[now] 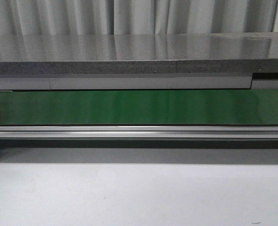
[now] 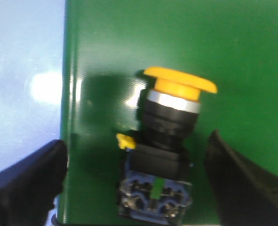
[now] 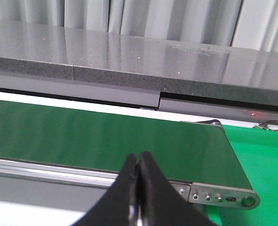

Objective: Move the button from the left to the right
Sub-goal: 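Lift the button and place it on the conveyor belt with the left gripper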

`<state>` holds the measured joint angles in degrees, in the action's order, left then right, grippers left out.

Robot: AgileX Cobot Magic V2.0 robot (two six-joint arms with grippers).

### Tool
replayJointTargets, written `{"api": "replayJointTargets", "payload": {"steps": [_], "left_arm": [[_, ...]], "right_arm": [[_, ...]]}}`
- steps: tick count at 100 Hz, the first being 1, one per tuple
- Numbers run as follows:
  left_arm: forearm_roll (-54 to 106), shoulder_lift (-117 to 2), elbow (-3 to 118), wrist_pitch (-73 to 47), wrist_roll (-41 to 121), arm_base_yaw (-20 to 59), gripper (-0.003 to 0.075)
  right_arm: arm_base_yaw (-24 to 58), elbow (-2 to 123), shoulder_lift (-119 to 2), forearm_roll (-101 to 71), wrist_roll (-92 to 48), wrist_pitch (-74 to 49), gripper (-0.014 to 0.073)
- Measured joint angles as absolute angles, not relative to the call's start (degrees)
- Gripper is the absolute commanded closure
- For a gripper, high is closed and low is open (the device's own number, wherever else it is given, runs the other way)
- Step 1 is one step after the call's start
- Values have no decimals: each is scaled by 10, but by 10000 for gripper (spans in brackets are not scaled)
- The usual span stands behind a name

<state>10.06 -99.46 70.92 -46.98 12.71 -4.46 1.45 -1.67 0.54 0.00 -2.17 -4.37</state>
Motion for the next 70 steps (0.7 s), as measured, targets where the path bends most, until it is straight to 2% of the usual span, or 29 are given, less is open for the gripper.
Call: {"api": "replayJointTargets", "payload": {"steps": [32, 70], "left_arm": [[101, -953, 704, -451, 142, -40, 66], [108, -714, 542, -316, 152, 37, 67]], "right_arm": [[15, -17, 5, 0, -22, -44, 662], [15, -17, 5, 0, -22, -44, 662]]}}
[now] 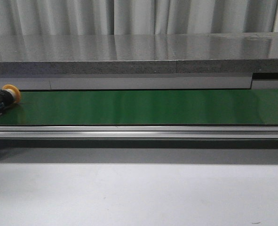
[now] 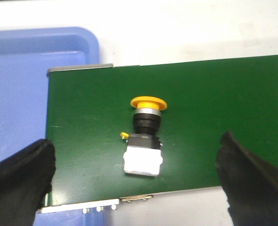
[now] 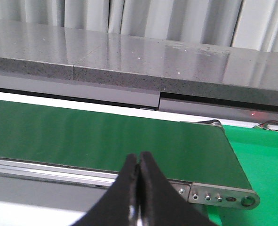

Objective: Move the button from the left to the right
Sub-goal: 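Lift the button and place it on the conveyor belt with the left gripper, then open the left gripper and raise it away from the button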

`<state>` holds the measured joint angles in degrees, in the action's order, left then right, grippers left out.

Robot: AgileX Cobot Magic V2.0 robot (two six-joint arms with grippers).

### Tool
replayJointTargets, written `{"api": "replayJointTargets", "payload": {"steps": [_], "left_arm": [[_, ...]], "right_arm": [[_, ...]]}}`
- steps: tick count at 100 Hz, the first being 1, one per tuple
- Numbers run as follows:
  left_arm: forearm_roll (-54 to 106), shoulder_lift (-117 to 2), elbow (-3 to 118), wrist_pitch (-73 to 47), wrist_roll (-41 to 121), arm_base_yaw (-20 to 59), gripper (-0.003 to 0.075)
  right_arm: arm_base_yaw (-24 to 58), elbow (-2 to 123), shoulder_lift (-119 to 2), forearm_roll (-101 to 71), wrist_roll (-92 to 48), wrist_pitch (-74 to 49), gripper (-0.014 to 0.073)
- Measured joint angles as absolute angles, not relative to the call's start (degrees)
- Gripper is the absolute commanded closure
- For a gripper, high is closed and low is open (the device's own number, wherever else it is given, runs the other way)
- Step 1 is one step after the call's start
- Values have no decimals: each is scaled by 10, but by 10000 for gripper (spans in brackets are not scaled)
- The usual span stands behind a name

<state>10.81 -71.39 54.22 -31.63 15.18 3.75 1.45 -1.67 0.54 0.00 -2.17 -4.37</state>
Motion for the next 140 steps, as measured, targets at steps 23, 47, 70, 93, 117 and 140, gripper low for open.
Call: {"api": "replayJointTargets", "payload": {"steps": [23, 47, 70, 93, 117, 140], "left_arm": [[119, -522, 399, -224, 152, 49, 67], [122, -315, 273, -180, 152, 49, 67], [122, -181, 189, -143, 152, 49, 67], [122, -161, 128, -63, 152, 49, 67], [122, -161, 112, -26, 152, 49, 81], [122, -161, 112, -21, 152, 49, 307]], "right_arm": [[15, -17, 5, 0, -22, -44, 662], [15, -17, 5, 0, -22, -44, 662], [15, -17, 5, 0, -22, -44, 662], [15, -17, 5, 0, -22, -44, 662], [15, -17, 5, 0, -22, -44, 662], [15, -17, 5, 0, -22, -44, 662]]}}
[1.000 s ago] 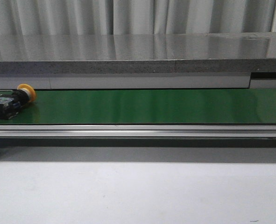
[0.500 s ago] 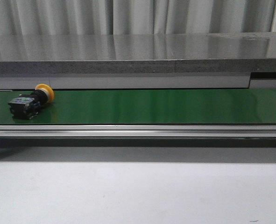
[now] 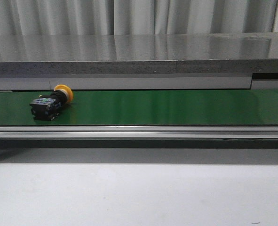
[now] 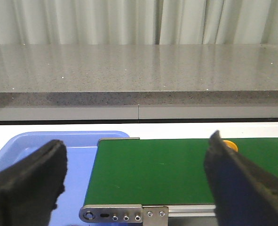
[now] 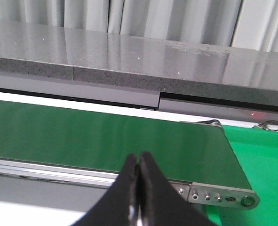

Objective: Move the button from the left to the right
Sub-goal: 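Open the left gripper and raise it away from the button, then let the belt carry the button toward the right gripper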

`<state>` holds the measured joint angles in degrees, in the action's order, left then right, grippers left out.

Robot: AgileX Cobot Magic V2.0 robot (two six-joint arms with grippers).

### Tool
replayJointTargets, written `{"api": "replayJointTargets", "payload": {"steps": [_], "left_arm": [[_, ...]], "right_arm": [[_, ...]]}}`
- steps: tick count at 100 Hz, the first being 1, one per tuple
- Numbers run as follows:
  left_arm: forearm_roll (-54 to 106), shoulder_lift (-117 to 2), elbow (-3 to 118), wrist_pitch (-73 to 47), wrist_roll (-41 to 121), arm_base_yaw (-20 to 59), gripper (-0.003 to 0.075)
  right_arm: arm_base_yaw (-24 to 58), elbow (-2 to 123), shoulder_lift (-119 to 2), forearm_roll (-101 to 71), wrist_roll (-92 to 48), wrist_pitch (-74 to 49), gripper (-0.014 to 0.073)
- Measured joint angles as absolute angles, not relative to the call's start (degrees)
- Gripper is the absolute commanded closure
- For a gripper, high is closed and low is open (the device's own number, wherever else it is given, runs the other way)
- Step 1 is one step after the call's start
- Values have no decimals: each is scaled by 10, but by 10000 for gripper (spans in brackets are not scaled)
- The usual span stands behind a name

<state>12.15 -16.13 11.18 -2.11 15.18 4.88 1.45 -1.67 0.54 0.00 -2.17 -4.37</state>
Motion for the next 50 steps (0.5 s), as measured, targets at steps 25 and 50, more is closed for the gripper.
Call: {"api": "replayJointTargets", "payload": {"steps": [25, 50], "left_arm": [[122, -161, 112, -21, 152, 49, 679], [122, -161, 112, -21, 152, 49, 715]], "right_arm": [[15, -17, 5, 0, -22, -44, 662], [15, -17, 5, 0, -22, -44, 662]]}}
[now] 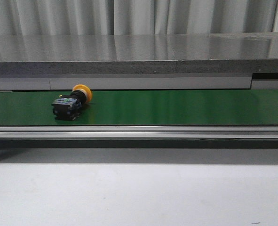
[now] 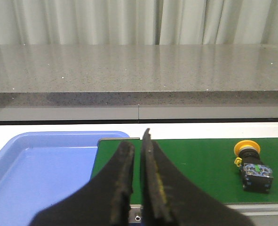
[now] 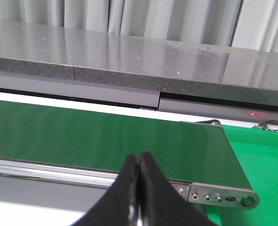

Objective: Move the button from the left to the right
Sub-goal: 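Let the belt carry the button toward the right gripper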

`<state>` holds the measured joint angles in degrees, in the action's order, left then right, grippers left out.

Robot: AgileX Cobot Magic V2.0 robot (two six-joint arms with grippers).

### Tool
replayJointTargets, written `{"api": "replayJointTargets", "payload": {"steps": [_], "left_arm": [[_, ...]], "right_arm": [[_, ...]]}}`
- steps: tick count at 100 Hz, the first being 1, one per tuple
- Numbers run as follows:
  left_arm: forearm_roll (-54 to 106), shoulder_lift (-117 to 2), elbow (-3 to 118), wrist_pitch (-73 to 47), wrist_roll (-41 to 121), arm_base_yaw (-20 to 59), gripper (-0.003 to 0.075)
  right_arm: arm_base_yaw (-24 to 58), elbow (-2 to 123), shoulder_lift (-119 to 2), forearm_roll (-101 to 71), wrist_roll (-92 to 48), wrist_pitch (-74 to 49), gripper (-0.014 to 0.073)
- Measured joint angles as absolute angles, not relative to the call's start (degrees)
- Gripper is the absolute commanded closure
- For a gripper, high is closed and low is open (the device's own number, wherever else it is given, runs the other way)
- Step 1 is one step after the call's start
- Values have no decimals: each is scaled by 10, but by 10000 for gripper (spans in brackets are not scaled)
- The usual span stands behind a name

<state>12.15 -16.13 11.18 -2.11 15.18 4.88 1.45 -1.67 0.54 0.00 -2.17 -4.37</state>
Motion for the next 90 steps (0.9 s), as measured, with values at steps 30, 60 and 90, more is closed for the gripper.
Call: {"api": "replayJointTargets", "payload": {"steps": [30, 60, 90], "left_arm": [[122, -161, 112, -21, 152, 49, 715], [122, -161, 112, -21, 152, 49, 715], [122, -161, 112, -21, 152, 49, 715]], "right_arm": [[15, -17, 5, 0, -22, -23, 662], [15, 29, -8, -14, -22, -45, 662], [15, 196, -181, -38, -22, -143, 662]]}}
